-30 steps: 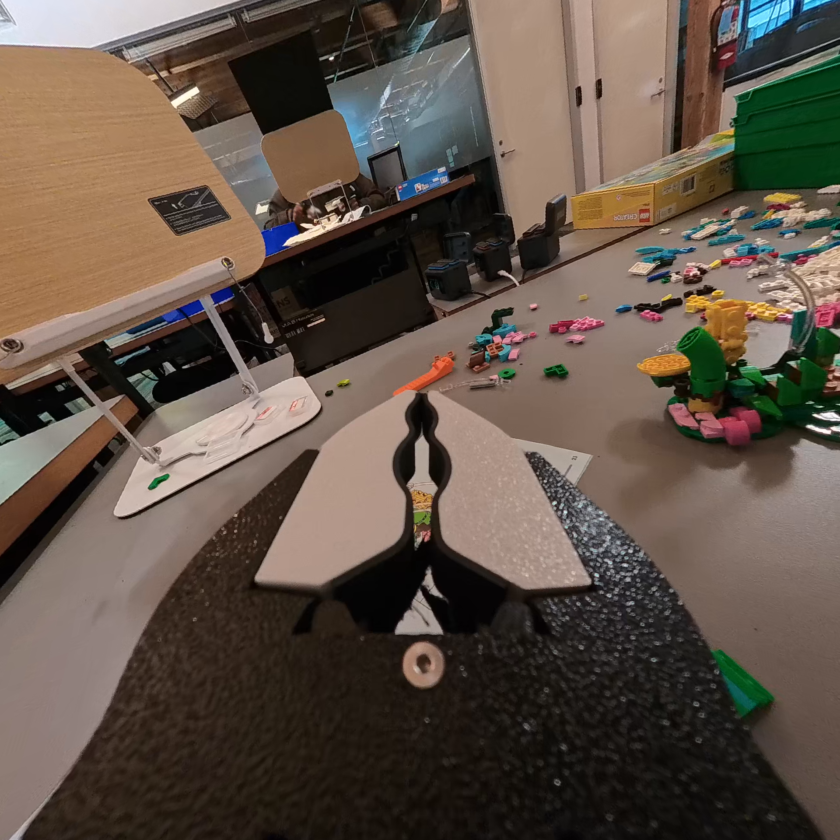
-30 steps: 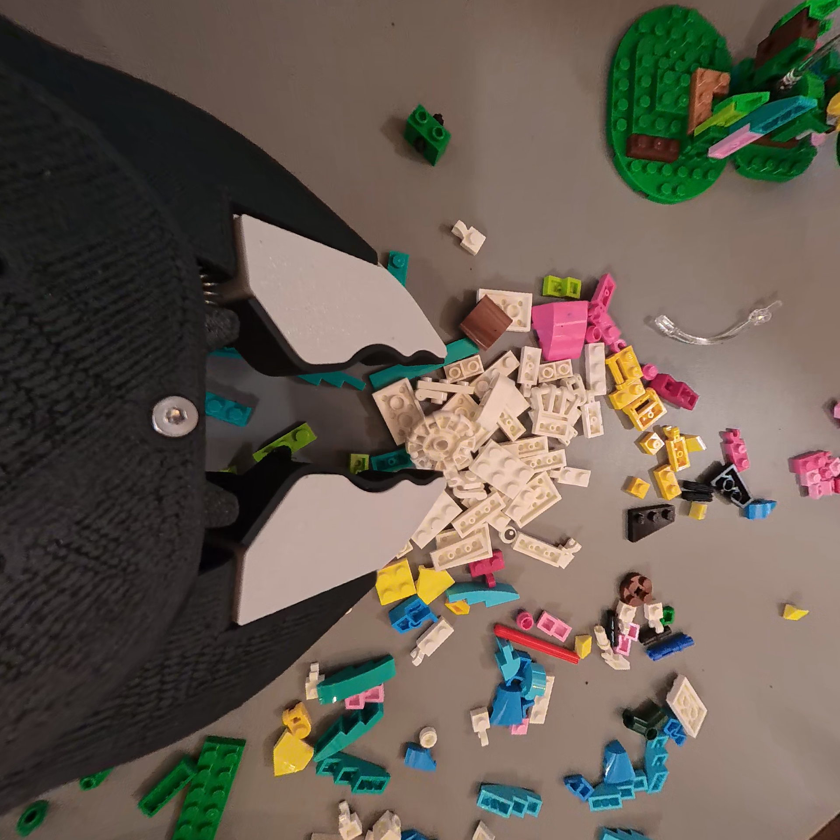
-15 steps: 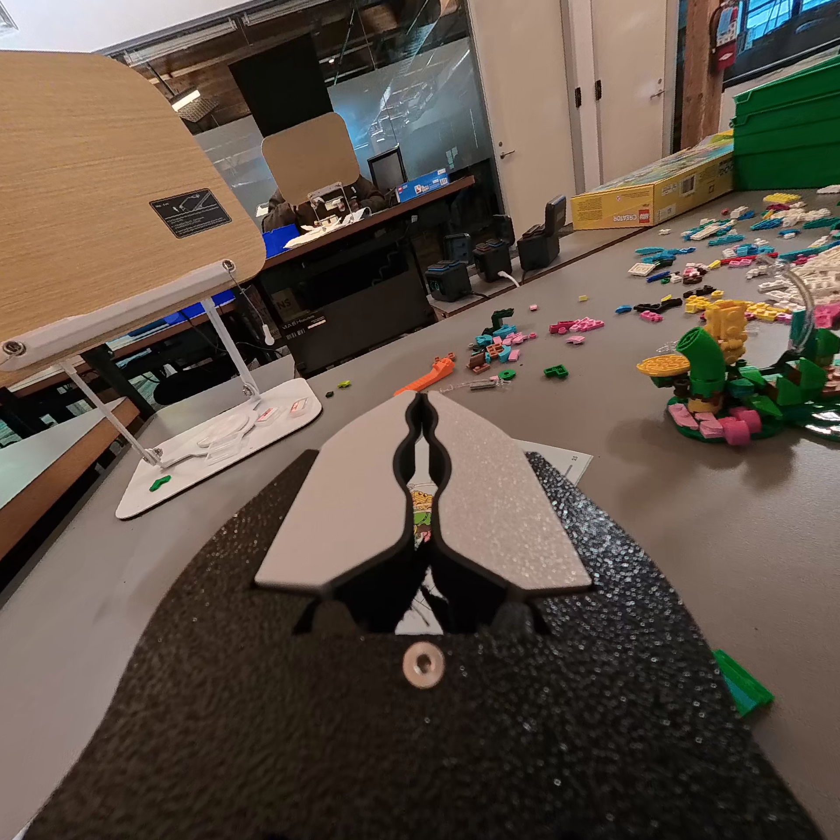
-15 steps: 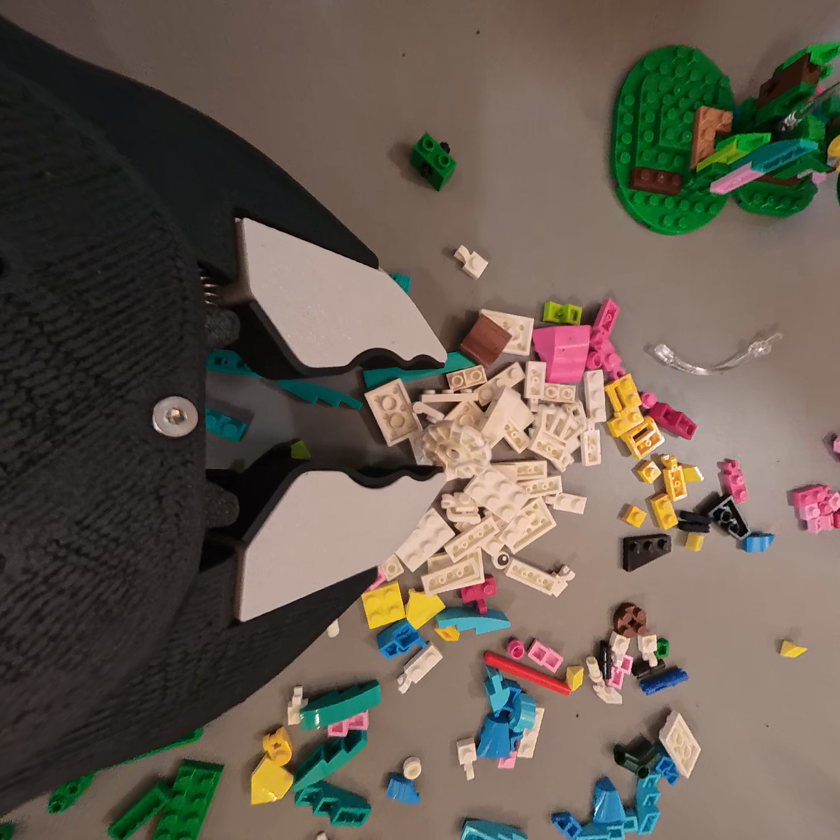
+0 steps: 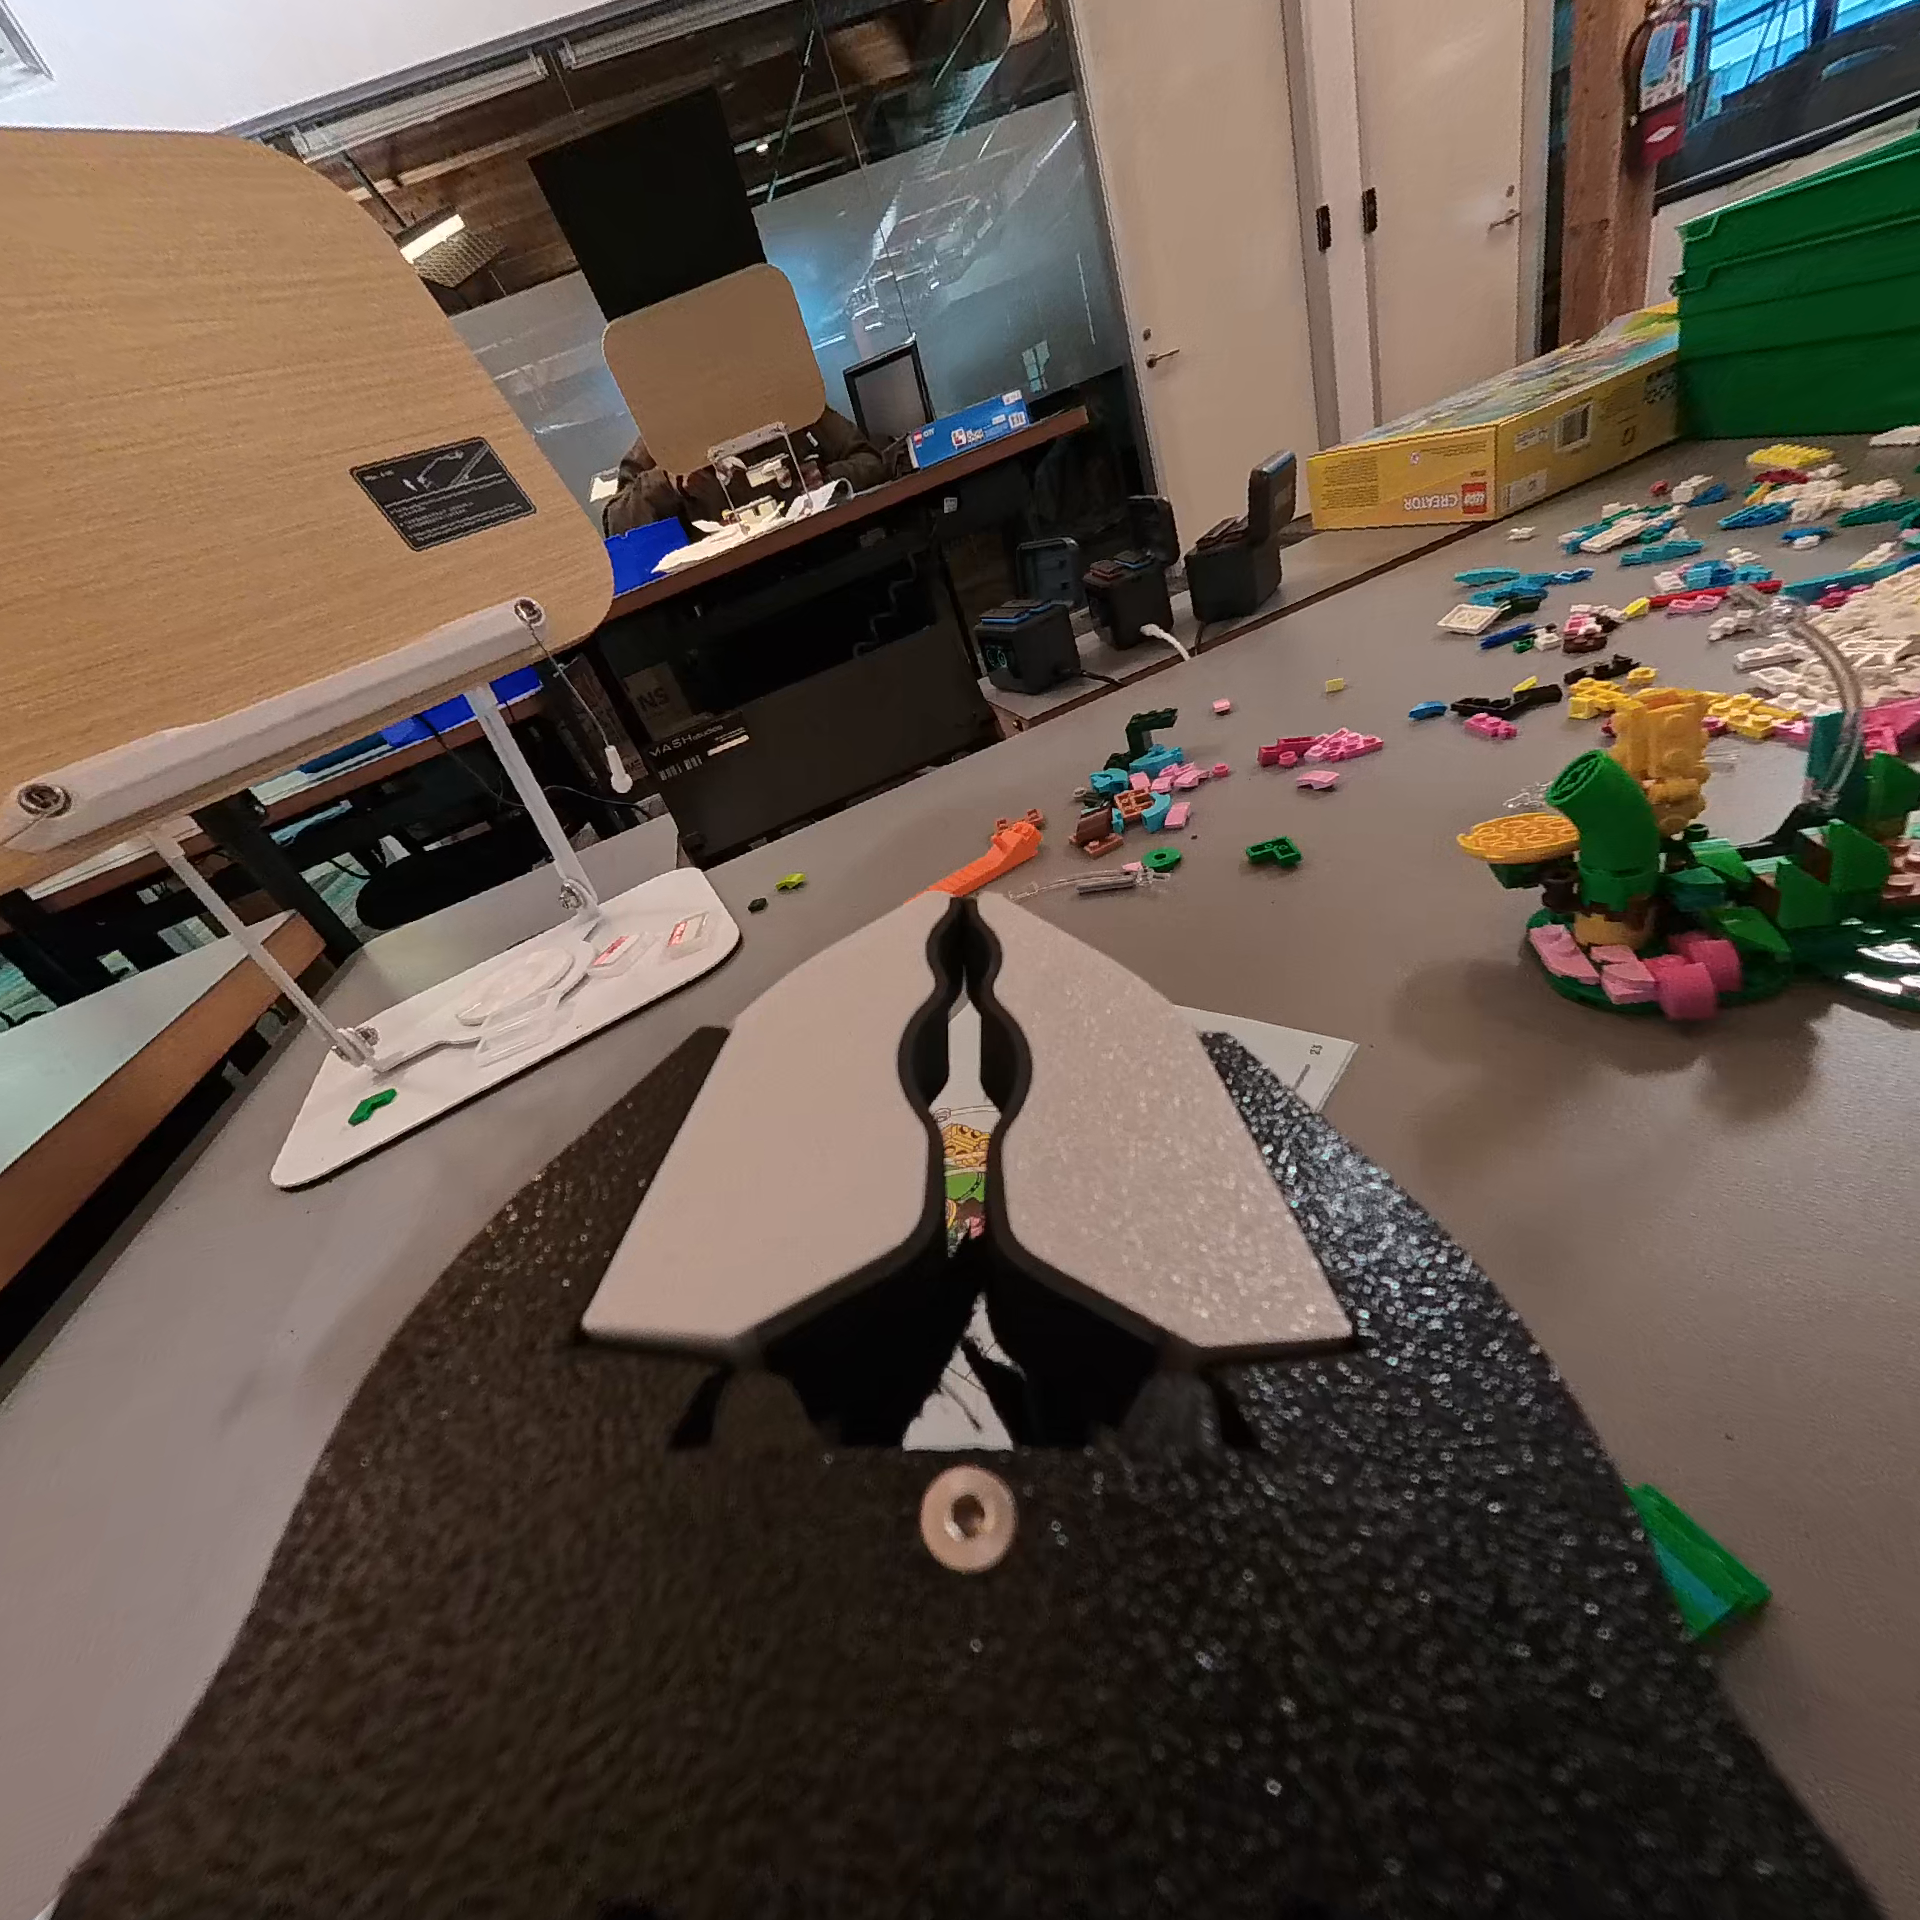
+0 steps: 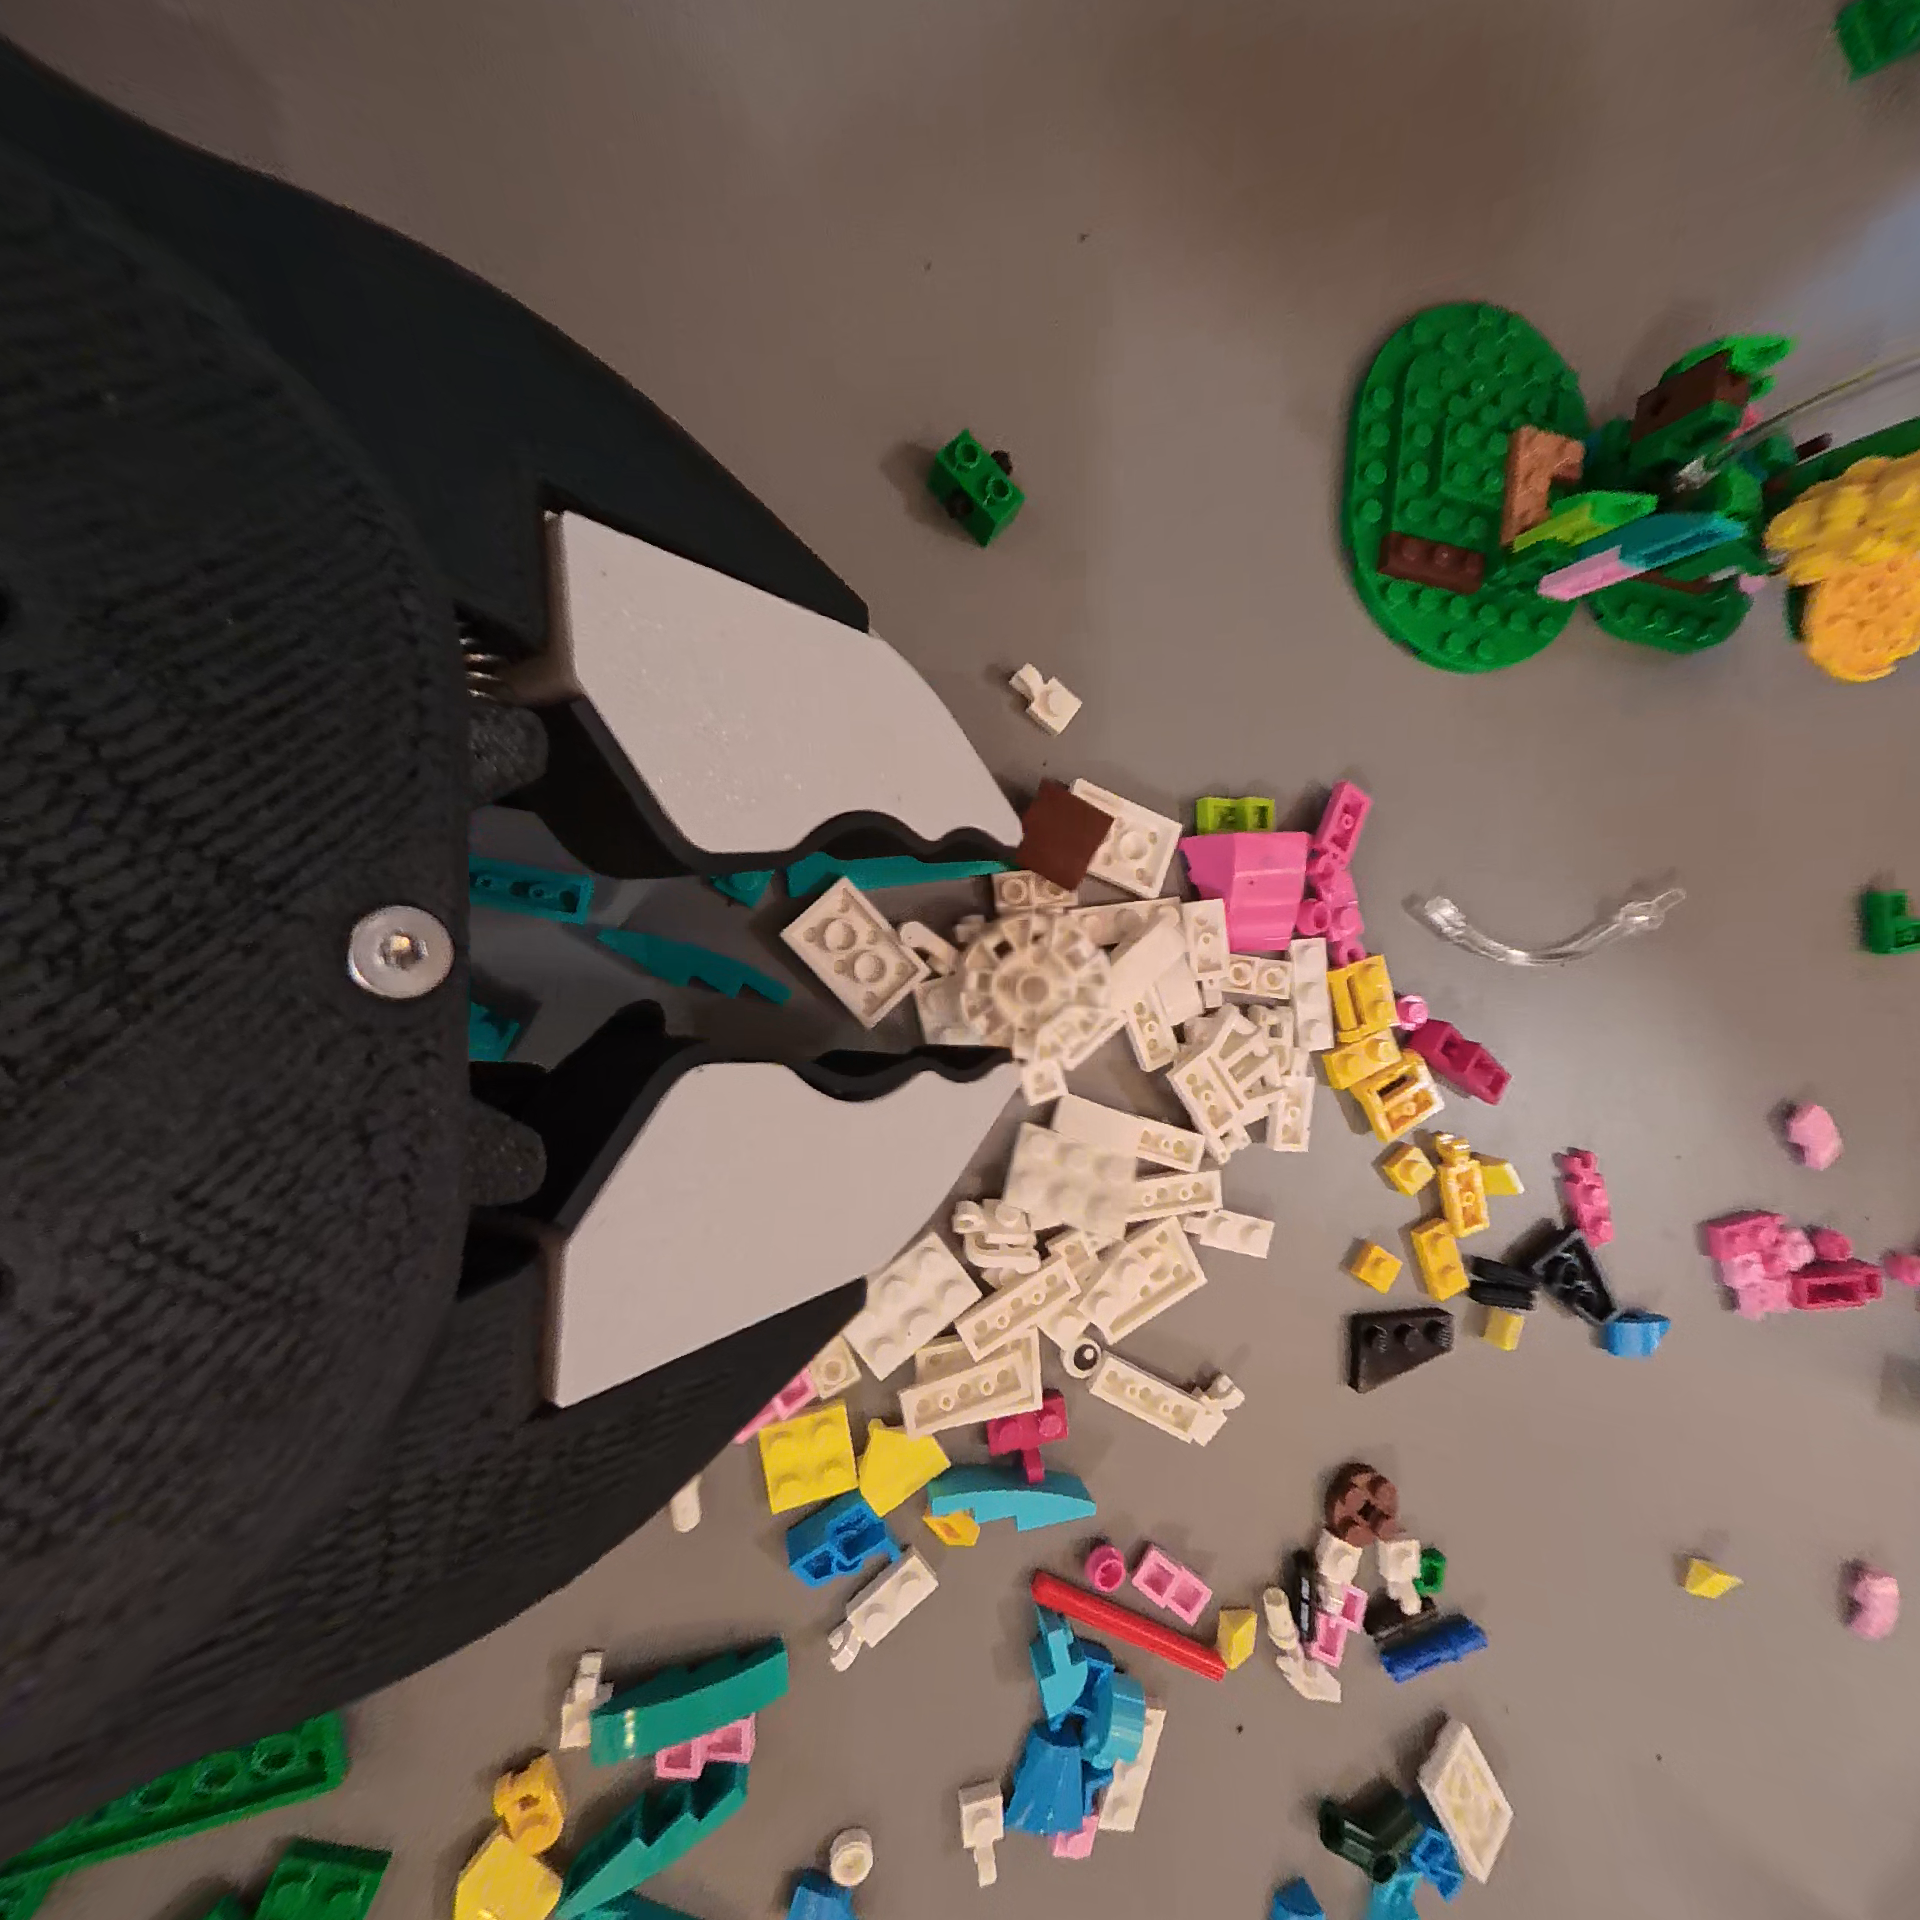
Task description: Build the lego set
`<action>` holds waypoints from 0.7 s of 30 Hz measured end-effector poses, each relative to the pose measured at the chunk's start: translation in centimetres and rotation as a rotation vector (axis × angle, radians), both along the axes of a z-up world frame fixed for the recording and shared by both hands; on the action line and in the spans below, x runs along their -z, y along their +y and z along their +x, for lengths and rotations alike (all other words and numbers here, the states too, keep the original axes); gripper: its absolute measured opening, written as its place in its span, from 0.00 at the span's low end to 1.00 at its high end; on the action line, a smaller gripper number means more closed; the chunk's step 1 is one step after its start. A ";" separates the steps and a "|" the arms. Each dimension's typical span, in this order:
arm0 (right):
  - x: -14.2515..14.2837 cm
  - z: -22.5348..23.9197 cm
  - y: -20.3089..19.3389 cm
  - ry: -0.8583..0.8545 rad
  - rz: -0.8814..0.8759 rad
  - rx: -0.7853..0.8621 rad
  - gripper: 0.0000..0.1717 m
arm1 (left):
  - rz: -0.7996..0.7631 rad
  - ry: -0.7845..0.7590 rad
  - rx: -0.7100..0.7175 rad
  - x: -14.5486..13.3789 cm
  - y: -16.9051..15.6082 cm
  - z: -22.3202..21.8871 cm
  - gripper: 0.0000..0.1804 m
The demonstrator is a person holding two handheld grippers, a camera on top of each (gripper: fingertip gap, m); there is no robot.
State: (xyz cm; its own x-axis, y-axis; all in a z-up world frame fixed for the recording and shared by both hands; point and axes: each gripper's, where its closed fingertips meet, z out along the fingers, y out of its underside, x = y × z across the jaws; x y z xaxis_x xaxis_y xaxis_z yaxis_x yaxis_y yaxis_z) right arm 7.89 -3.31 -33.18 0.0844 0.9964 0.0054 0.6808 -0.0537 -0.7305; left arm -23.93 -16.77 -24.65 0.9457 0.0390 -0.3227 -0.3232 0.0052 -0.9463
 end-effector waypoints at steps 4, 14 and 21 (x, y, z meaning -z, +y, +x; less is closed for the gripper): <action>-1.0 -0.1 0.3 0.050 0.013 0.013 0.17 | 0.002 0.001 -0.001 0.0 0.0 0.0 0.00; -1.1 -0.1 0.1 0.064 -0.001 0.003 0.17 | 0.003 0.002 -0.004 0.0 0.0 0.0 0.00; -1.2 -0.3 -0.1 0.070 -0.003 -0.005 0.17 | 0.002 0.002 -0.004 0.0 0.0 -0.1 0.00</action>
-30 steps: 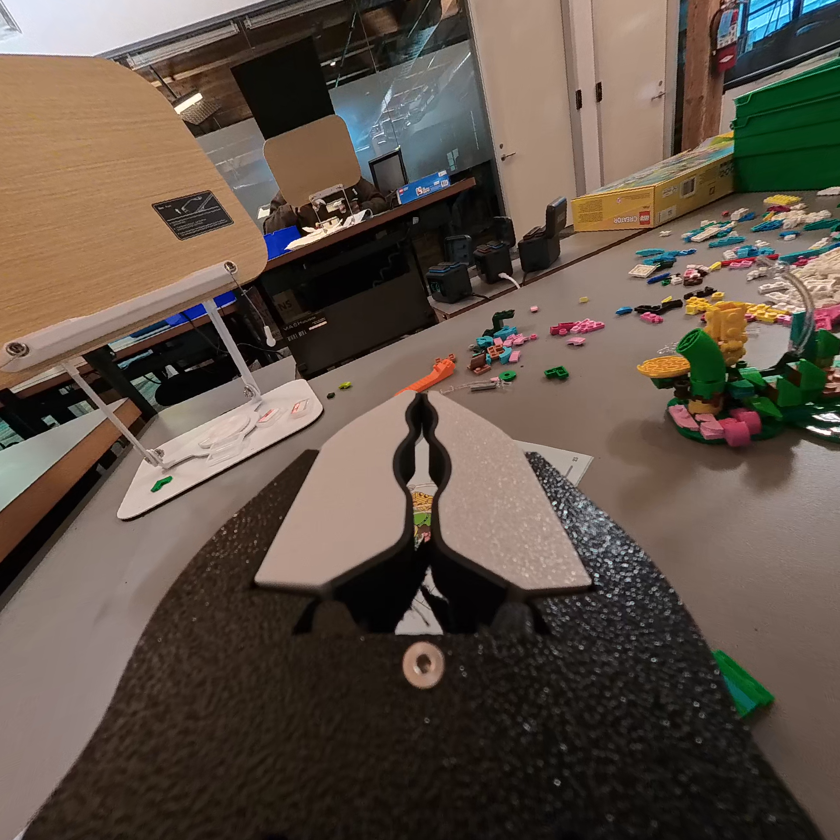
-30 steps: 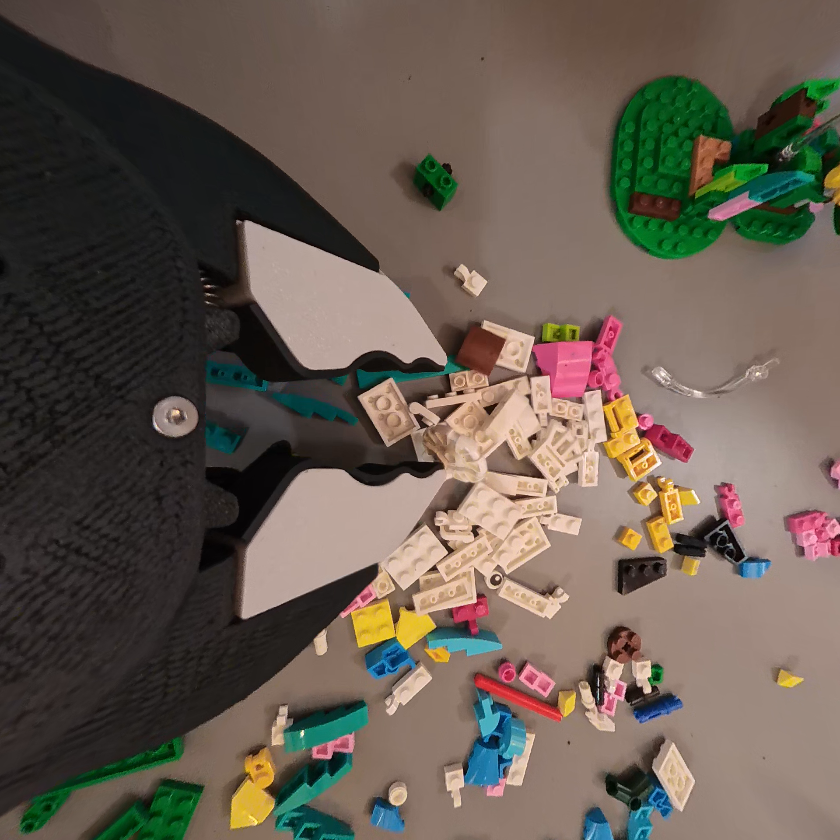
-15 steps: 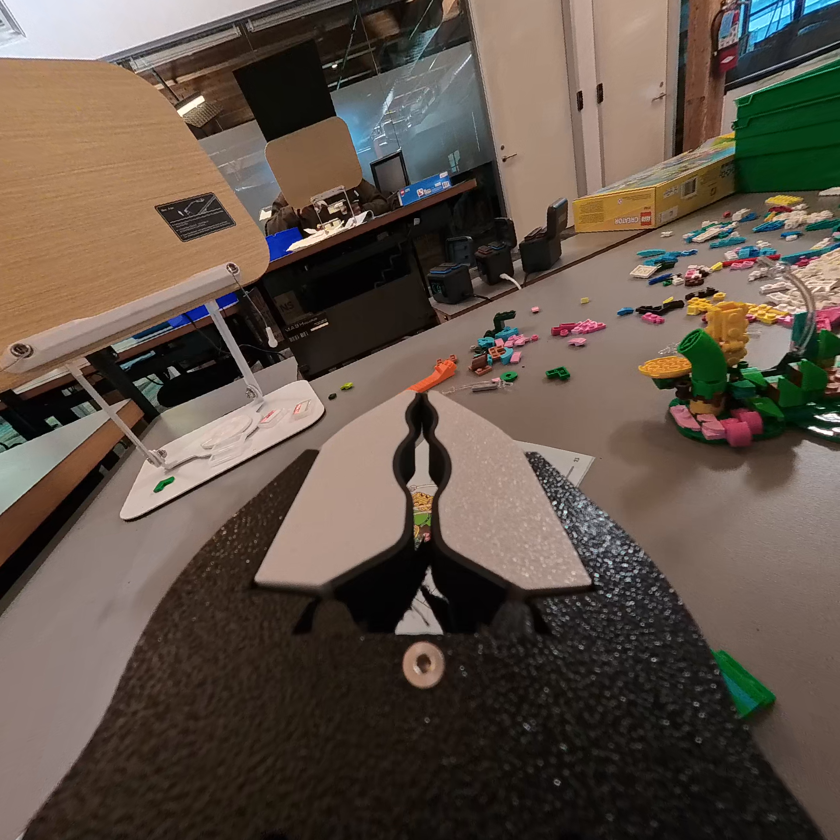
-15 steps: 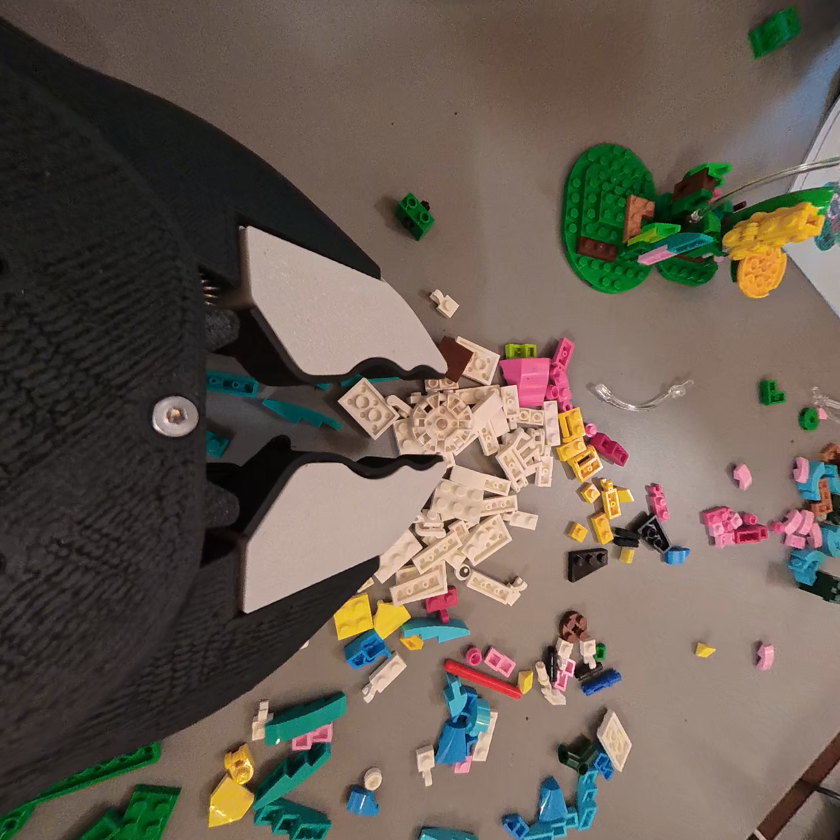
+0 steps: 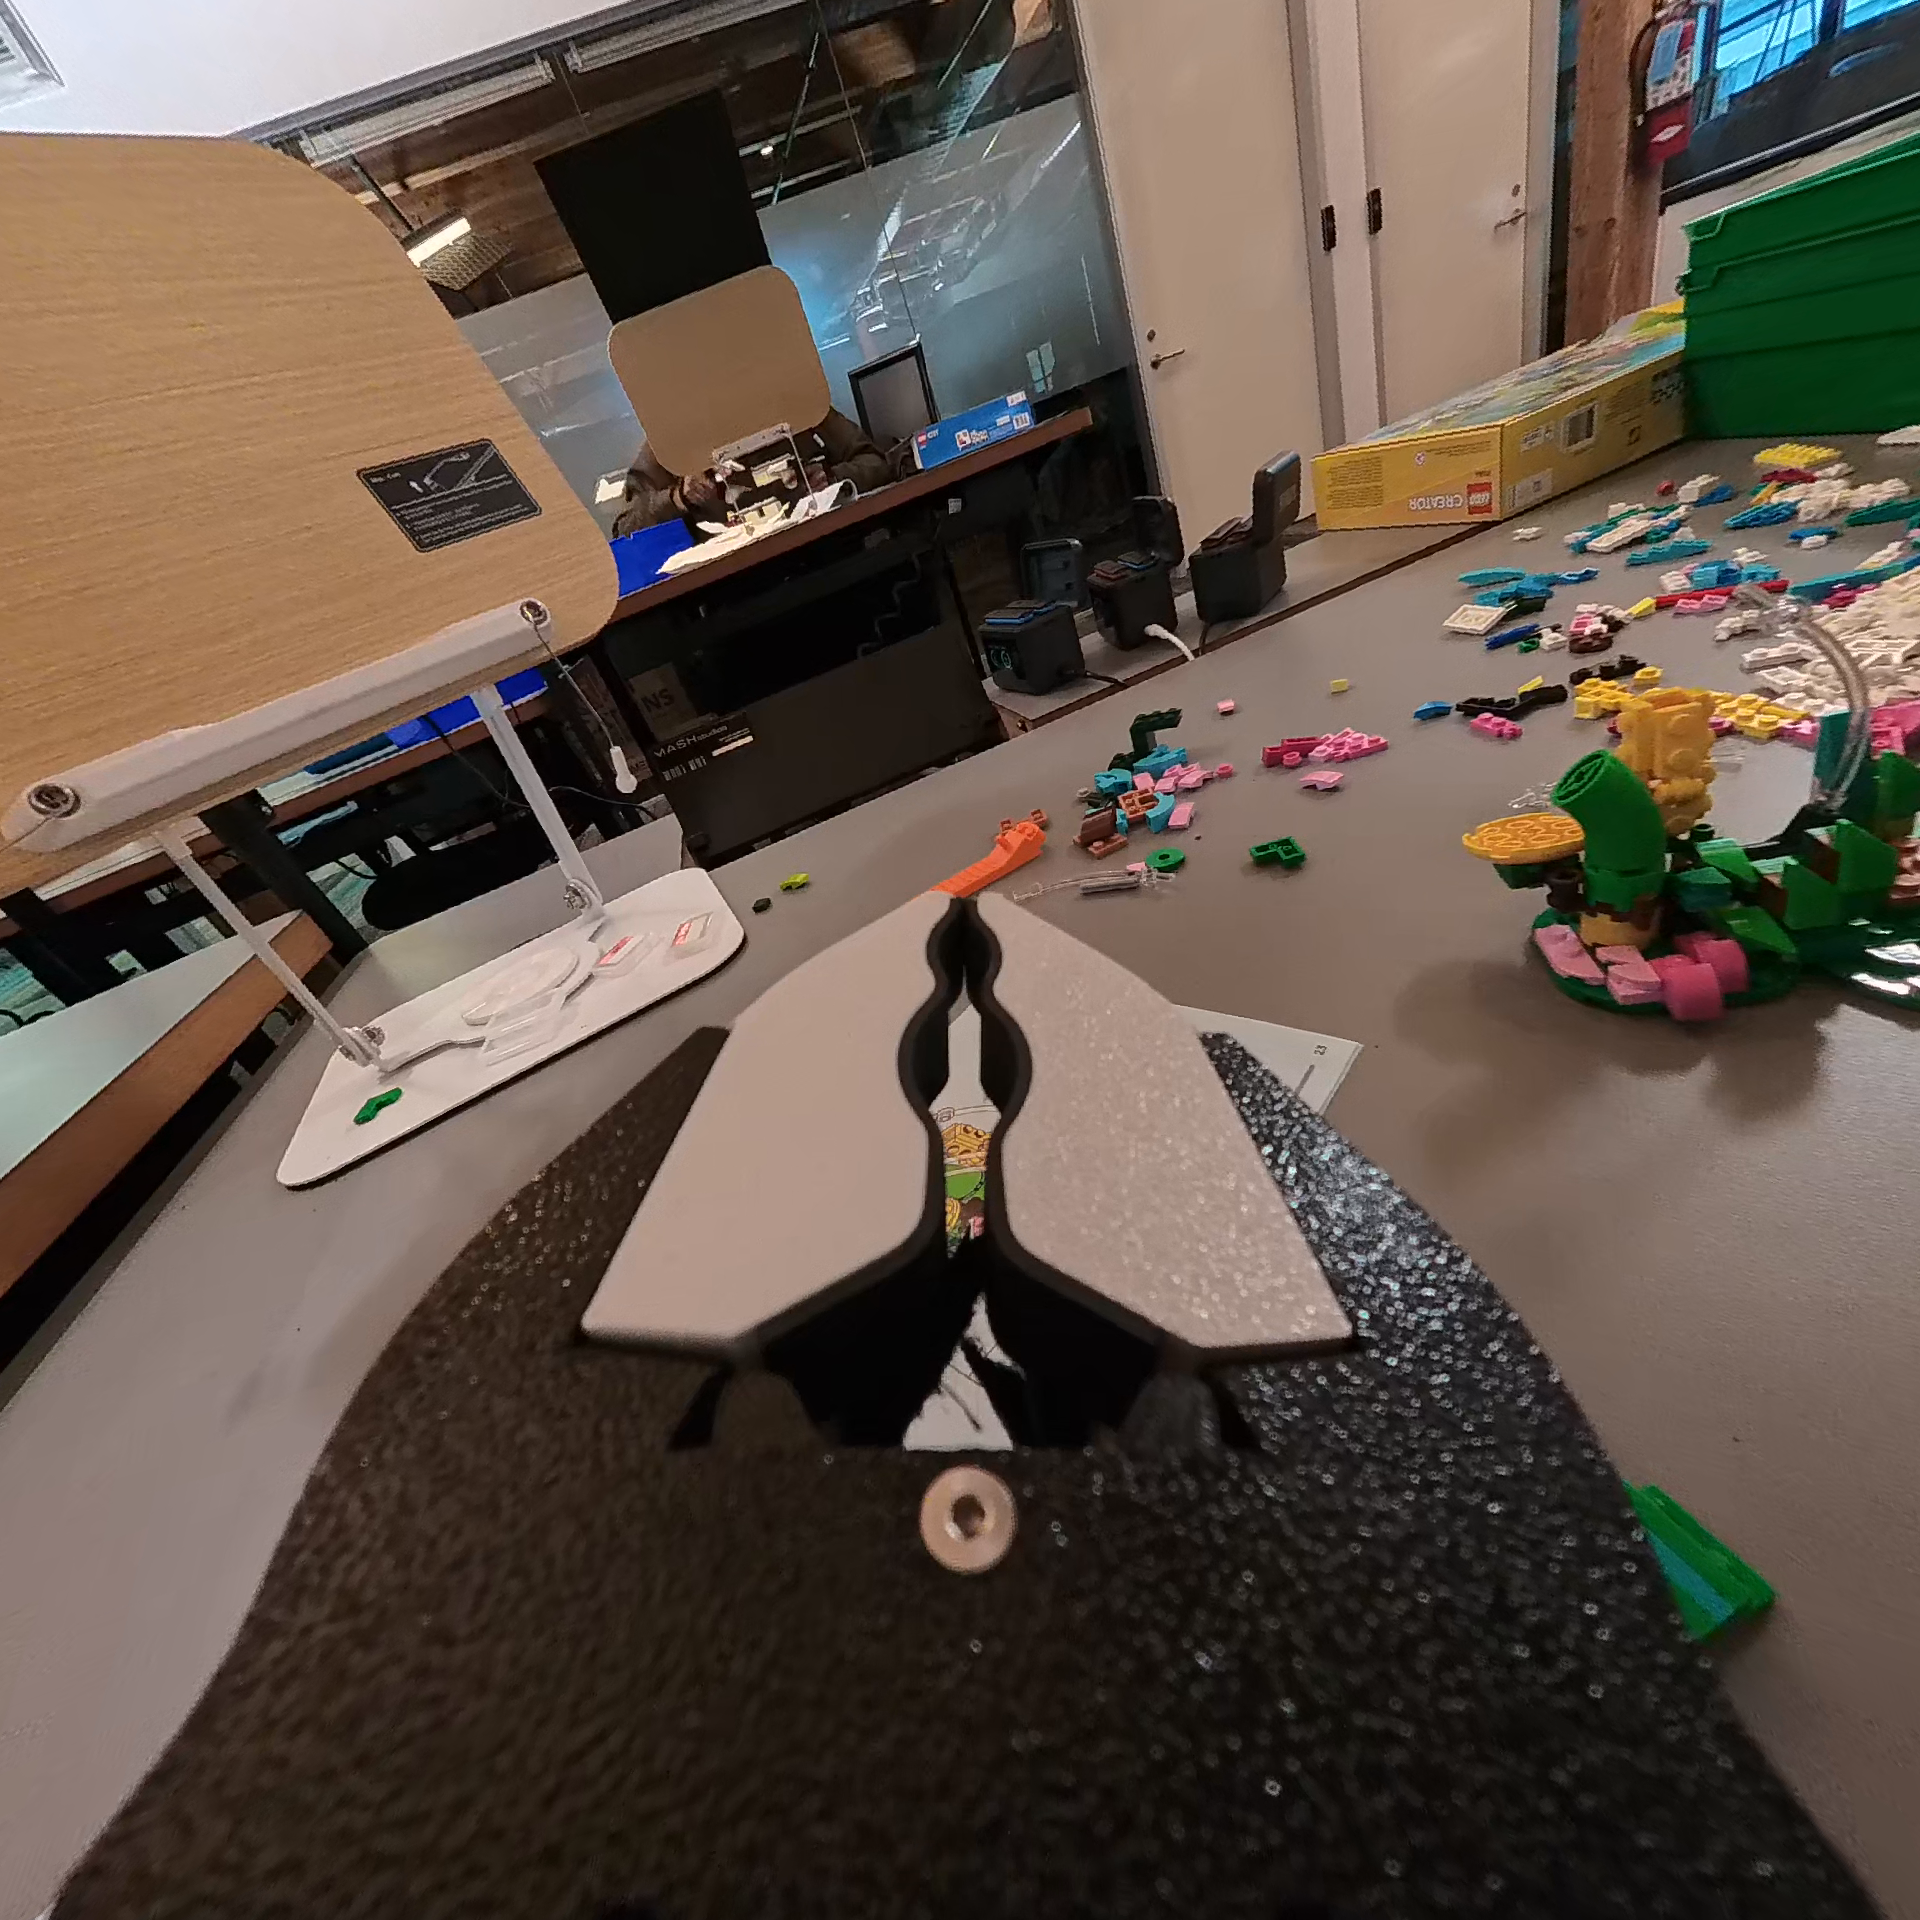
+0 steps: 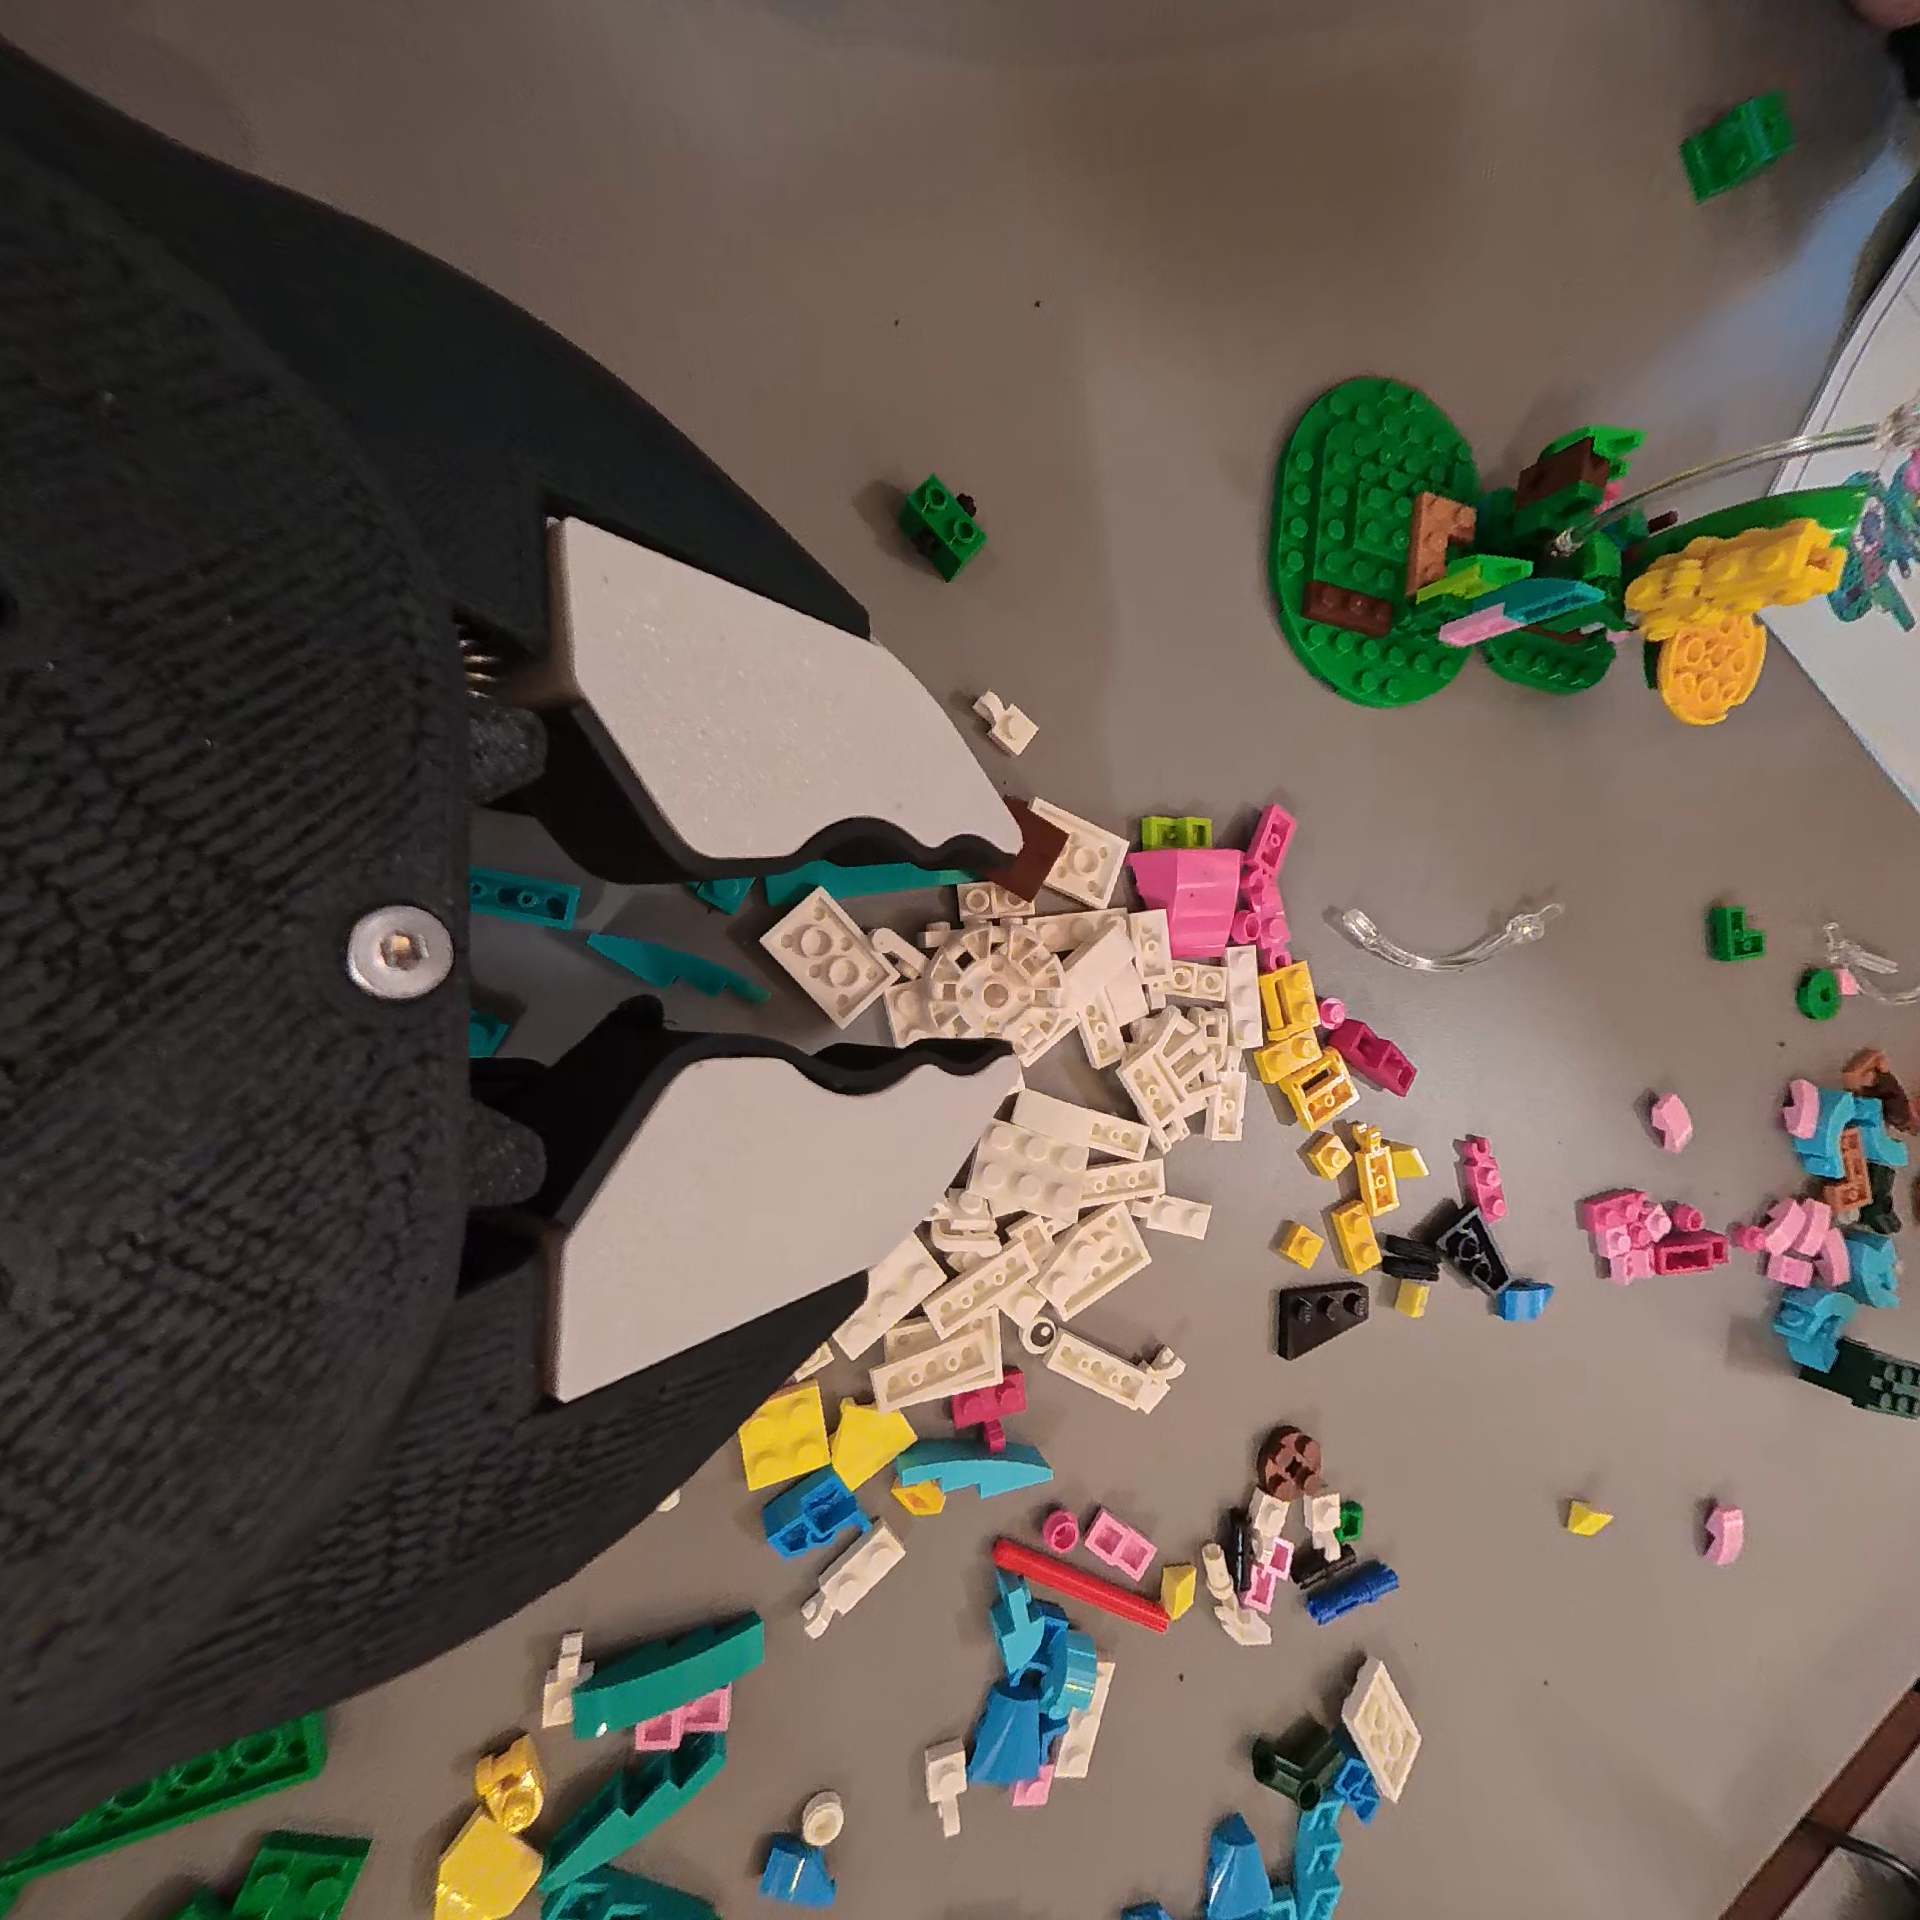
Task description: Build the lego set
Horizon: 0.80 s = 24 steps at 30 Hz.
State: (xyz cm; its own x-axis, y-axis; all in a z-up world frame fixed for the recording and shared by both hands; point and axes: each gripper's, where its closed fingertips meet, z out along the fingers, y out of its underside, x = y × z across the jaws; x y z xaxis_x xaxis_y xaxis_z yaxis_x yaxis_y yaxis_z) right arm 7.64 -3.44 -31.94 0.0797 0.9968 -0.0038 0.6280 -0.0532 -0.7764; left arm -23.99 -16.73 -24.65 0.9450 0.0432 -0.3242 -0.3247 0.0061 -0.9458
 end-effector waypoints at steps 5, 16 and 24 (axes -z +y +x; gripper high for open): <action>0.1 0.0 0.0 -0.004 0.000 -0.001 0.17 | -0.002 0.001 -0.001 0.0 0.0 0.0 0.00; 0.2 0.1 -0.1 -0.007 0.000 -0.006 0.17 | -0.003 0.001 -0.002 0.0 0.0 0.0 0.00; 0.2 0.1 0.0 -0.009 0.002 -0.006 0.17 | -0.002 0.000 -0.002 0.0 0.0 0.0 0.00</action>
State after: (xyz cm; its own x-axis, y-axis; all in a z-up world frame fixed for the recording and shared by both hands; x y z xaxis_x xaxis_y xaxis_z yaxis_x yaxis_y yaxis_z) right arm 7.70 -3.48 -32.18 0.0735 0.9973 -0.0010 0.6356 -0.0477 -0.7706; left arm -24.03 -16.74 -24.67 0.9448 0.0444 -0.3246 -0.3251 0.0035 -0.9457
